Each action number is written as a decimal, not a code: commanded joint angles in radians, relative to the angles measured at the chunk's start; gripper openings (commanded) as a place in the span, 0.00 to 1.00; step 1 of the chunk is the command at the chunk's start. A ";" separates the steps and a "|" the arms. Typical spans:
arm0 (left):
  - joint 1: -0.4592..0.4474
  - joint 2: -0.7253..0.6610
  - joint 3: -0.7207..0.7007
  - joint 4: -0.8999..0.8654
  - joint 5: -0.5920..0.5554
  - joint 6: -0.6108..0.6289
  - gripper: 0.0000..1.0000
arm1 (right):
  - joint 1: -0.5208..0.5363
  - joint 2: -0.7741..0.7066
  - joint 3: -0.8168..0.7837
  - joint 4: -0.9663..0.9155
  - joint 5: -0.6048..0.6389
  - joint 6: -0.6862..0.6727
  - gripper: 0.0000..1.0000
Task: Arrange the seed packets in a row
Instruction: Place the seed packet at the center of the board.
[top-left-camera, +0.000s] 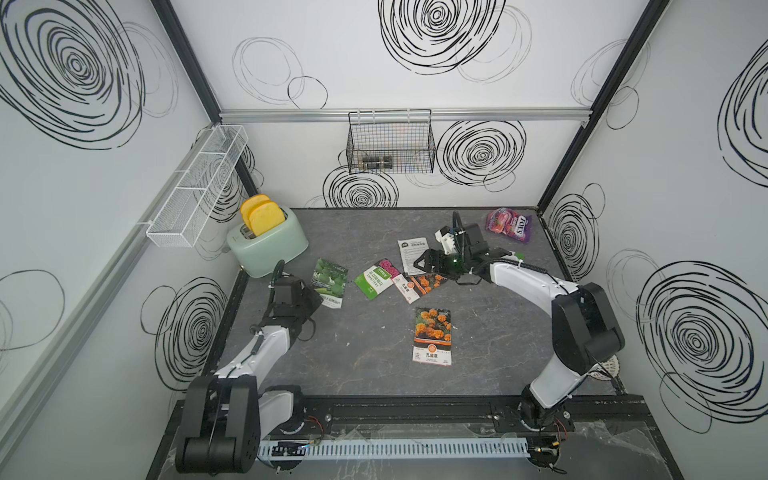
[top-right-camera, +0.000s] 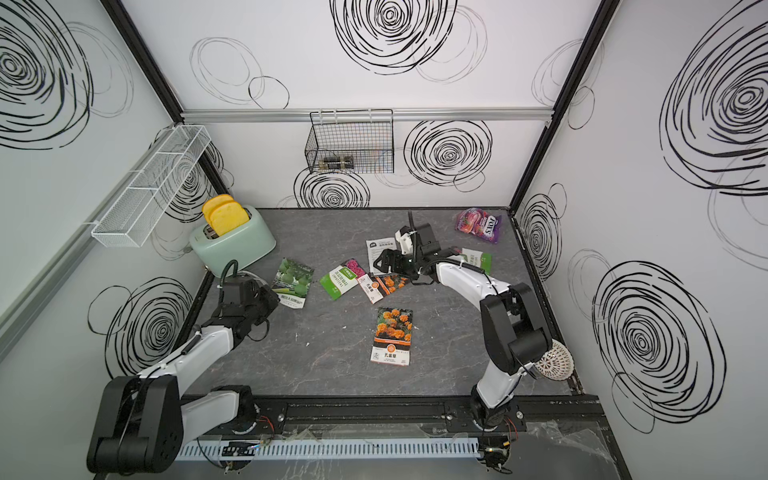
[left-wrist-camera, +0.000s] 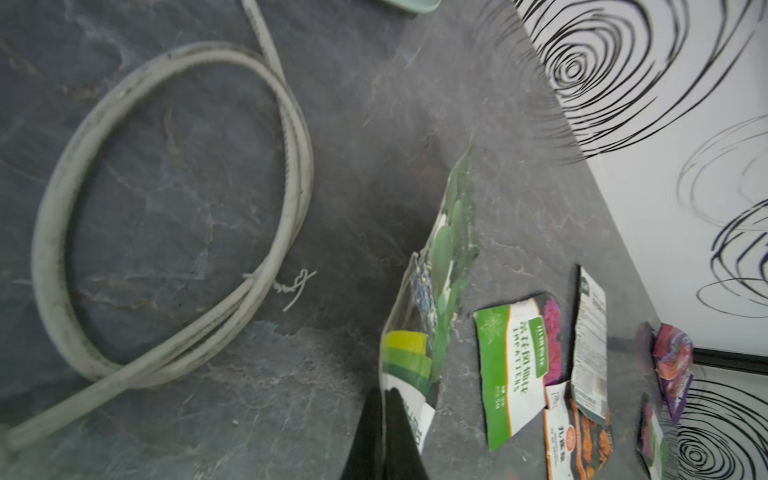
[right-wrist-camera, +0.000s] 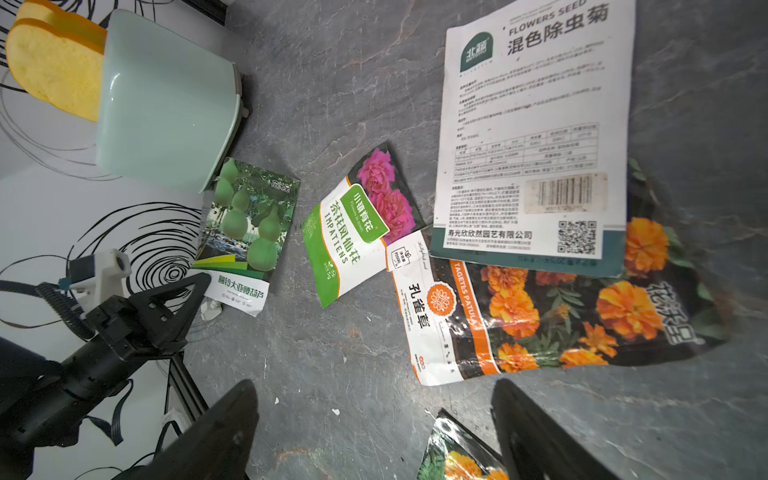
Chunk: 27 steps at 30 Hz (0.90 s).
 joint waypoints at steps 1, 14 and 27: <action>0.007 0.047 -0.022 -0.026 0.012 -0.029 0.00 | 0.004 0.010 0.014 -0.004 -0.001 -0.017 0.89; -0.005 0.138 -0.024 -0.064 -0.015 -0.043 0.18 | 0.003 0.011 -0.014 0.015 0.002 -0.017 0.89; -0.008 -0.051 0.048 -0.337 -0.172 -0.051 0.53 | 0.004 0.020 0.006 -0.018 0.018 -0.041 0.90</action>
